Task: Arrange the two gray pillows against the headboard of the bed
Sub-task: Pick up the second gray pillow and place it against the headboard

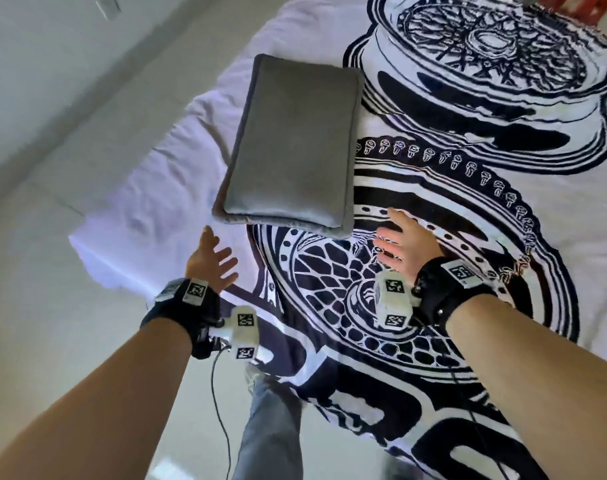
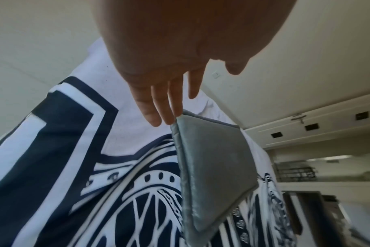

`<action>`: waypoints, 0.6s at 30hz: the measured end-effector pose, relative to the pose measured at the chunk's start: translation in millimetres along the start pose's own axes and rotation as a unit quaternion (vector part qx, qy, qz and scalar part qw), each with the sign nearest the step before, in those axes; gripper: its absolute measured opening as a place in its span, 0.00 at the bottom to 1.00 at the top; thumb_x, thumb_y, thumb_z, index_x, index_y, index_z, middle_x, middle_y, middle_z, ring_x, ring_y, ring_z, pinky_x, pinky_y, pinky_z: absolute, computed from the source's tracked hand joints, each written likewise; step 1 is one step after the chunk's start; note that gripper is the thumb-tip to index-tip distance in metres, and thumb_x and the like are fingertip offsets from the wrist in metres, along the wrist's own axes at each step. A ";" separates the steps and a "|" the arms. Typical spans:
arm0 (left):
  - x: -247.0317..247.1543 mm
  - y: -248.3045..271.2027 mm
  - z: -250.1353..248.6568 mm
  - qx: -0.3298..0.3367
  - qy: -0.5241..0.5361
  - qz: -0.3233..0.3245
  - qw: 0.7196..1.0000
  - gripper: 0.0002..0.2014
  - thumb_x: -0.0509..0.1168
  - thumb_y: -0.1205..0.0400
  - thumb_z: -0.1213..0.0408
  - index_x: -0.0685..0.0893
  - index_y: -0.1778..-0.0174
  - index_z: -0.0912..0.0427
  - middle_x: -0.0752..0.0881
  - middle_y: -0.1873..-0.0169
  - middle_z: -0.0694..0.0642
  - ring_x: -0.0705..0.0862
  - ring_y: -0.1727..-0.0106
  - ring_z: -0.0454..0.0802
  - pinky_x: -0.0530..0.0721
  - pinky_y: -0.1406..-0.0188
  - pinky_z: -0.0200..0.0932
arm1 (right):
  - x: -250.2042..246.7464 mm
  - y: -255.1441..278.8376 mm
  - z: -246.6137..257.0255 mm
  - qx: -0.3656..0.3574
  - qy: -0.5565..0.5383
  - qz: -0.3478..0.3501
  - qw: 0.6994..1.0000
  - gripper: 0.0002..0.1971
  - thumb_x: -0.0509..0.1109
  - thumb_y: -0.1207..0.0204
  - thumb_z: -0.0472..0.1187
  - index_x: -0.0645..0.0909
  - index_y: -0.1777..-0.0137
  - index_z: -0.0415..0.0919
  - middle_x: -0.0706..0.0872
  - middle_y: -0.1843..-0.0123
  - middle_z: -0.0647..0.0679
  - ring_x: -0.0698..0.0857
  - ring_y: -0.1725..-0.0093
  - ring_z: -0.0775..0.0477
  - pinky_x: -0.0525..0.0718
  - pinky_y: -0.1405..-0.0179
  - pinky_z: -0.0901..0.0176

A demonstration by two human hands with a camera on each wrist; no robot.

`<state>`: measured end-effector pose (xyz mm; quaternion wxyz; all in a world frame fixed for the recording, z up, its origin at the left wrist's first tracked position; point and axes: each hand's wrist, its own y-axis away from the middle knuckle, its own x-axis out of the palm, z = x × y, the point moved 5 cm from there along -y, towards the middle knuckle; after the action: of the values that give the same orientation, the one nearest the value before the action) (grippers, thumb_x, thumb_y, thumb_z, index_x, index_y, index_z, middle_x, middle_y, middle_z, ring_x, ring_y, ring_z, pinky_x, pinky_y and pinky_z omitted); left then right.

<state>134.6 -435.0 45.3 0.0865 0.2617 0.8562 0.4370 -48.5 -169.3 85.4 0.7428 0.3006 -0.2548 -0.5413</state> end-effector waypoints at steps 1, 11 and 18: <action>-3.4 -22.9 -8.0 -0.003 -0.016 -0.012 1.000 0.33 0.56 0.16 0.39 0.68 0.18 0.55 0.72 0.20 0.60 0.74 0.23 0.61 0.73 0.30 0.58 | 9.6 -22.6 -3.9 0.007 -0.004 -0.020 1.000 0.24 0.55 0.10 0.51 0.67 0.17 0.47 0.73 0.18 0.35 0.78 0.26 0.37 0.77 0.32 0.45; -2.5 -225.1 -34.9 -0.004 -0.037 -0.081 0.996 0.43 0.57 0.23 0.30 0.62 0.15 0.50 0.67 0.17 0.55 0.67 0.18 0.56 0.65 0.25 0.58 | 56.1 -202.1 -43.7 0.047 0.009 -0.111 0.993 0.42 0.66 0.23 0.67 0.66 0.15 0.43 0.74 0.17 0.41 0.74 0.21 0.43 0.74 0.35 0.46; -2.8 -287.9 -41.7 0.095 -0.156 -0.123 0.975 0.32 0.55 0.18 0.41 0.78 0.25 0.60 0.80 0.28 0.64 0.81 0.32 0.62 0.77 0.30 0.60 | 49.7 -263.3 -63.4 0.037 0.032 -0.133 0.990 0.26 0.68 0.21 0.61 0.82 0.36 0.40 0.91 0.43 0.47 0.90 0.48 0.49 0.87 0.56 0.52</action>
<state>14.0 -604.3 -158.2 0.2470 0.2263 0.8952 0.2938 -161.2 -267.4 -146.0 0.6602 0.3763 -0.2088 -0.6156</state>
